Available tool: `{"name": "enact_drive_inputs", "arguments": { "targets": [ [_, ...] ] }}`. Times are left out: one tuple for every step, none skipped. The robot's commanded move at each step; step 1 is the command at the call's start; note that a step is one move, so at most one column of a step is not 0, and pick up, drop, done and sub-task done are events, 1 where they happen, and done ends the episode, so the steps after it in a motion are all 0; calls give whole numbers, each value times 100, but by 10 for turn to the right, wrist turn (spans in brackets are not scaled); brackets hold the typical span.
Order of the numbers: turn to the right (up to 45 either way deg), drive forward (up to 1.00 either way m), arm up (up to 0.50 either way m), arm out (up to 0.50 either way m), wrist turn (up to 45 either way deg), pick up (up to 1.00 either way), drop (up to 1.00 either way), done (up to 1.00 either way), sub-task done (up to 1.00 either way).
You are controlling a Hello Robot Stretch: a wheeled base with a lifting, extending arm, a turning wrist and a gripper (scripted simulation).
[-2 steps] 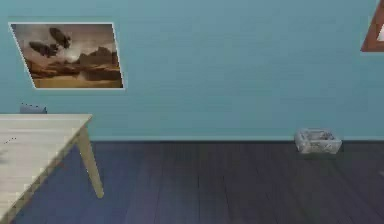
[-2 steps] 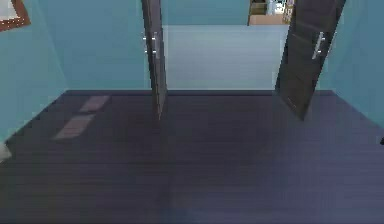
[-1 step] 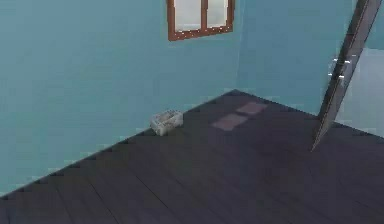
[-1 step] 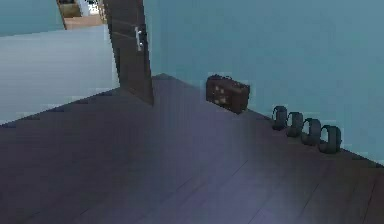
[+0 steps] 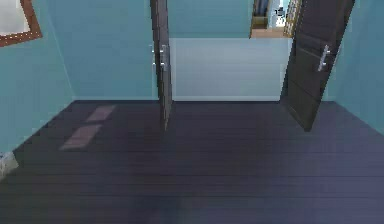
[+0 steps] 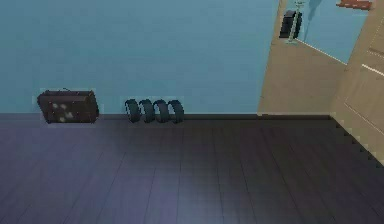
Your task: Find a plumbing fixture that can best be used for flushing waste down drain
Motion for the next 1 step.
{"name": "enact_drive_inputs", "arguments": {
  "targets": [
    [90,0,0,0,0,0,0,0,0]
  ]
}}
